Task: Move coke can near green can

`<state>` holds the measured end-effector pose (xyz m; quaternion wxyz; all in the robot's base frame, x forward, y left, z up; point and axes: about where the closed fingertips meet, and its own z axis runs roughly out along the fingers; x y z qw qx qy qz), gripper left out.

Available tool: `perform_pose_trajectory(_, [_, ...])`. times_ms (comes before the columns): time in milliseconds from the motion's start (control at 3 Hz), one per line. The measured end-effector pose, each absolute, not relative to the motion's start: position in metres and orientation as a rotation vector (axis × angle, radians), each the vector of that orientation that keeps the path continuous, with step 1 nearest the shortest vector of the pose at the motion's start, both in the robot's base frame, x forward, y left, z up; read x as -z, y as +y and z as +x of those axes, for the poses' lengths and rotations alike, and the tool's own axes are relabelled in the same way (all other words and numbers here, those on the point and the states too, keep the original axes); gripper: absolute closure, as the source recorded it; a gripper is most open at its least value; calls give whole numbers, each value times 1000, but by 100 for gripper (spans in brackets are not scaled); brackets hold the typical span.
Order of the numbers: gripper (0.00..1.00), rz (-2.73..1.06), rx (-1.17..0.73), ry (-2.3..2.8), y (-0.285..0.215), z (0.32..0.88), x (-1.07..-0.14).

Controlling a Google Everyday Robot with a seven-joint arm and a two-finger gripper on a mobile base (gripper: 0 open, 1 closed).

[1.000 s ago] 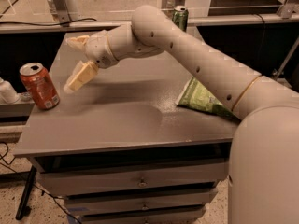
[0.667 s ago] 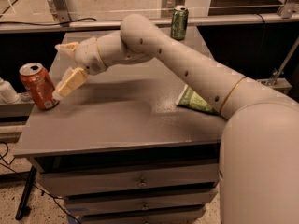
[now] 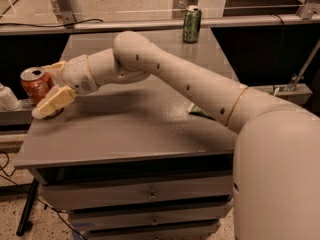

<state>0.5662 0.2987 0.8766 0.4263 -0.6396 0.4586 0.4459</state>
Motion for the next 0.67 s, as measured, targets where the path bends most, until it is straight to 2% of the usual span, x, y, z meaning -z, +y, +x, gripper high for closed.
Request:
perform_pose_trajectory(333, [41,-1591,-1176,1155,314,553,-880])
perform_pose_trajectory(667, [64,-1547,-1168,1205,305,557,-881])
